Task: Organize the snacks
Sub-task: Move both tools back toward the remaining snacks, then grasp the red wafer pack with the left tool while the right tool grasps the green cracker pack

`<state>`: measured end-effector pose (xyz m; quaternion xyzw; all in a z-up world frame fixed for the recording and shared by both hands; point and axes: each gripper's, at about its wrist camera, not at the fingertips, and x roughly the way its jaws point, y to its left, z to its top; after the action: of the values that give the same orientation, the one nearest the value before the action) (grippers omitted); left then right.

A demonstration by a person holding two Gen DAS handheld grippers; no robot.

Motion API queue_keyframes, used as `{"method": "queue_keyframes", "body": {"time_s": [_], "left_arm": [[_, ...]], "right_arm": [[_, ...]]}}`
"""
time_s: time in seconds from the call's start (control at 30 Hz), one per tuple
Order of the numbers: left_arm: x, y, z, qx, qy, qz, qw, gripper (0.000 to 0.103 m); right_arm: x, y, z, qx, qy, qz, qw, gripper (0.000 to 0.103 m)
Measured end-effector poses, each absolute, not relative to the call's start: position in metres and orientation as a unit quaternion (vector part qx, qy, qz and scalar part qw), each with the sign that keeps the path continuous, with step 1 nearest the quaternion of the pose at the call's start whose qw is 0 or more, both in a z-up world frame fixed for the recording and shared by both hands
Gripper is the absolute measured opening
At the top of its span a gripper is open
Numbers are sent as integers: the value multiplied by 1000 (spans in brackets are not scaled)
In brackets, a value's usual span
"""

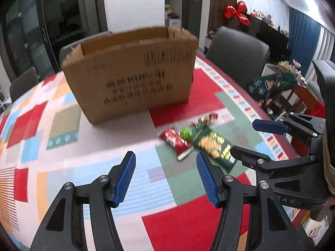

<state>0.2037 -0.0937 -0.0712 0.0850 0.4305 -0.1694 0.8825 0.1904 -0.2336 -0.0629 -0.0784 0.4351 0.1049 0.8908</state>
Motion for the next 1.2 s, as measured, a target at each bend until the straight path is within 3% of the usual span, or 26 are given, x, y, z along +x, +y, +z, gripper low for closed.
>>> {"method": "queue_keyframes", "body": {"time_s": [0.53, 1.03, 1.2], "left_arm": [[236, -95, -116, 61, 476, -185, 858, 60], [285, -109, -139, 9, 507, -170, 845, 59], [290, -111, -142, 9, 505, -162, 848, 54]], "right_arm": [[210, -233, -121, -81, 492, 105, 861, 60], [227, -243, -129, -39, 489, 82, 868, 60], [231, -242, -129, -35, 483, 70, 872, 60]]}}
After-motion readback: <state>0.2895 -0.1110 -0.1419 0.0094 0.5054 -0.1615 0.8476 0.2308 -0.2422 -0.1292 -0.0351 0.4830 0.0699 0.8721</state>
